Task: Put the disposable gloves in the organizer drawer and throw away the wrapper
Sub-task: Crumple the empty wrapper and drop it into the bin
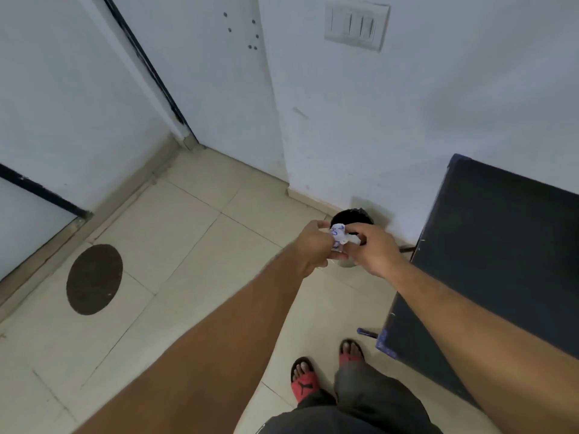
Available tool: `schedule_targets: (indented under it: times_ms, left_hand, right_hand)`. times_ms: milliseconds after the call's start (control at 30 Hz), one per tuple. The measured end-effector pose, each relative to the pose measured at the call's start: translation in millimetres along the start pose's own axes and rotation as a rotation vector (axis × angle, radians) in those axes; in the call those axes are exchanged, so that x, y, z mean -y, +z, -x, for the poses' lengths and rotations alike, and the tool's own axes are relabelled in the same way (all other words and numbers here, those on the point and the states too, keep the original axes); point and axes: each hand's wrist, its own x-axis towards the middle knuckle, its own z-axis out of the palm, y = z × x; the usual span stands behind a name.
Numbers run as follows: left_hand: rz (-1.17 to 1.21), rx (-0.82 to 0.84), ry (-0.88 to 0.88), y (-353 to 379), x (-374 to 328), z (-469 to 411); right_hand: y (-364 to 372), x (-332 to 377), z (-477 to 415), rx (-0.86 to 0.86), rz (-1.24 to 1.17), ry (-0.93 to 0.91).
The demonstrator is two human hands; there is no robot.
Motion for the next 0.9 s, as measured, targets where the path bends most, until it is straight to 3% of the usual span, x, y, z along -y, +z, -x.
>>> schedule_targets:
  times_ms: [400, 533, 733, 900]
  left_hand:
    - [-0.290, -0.153, 0.114, -16.1, -45.4, -113.5]
    - [-0.351, -0.186, 0.117, -16.9, -67.3, -150.7]
    - [-0.429, -0.098, 0.057, -0.2, -68.9, -218.3]
    - [-0.461, -0.036, 0.045, 17.6, -56.8, -286.3]
  right_hand:
    - [4.7, -45.5, -113.6, -0.147, -0.195, 0.321]
    - [-1.2, -55.1, -158.1, -0.152, -0.117, 0.413]
    - [3.2, -92.9, -199.9, -0.216, -0.102, 0.606]
    - [16.1, -135.0, -240.1, -0.265, -0.249, 0.824]
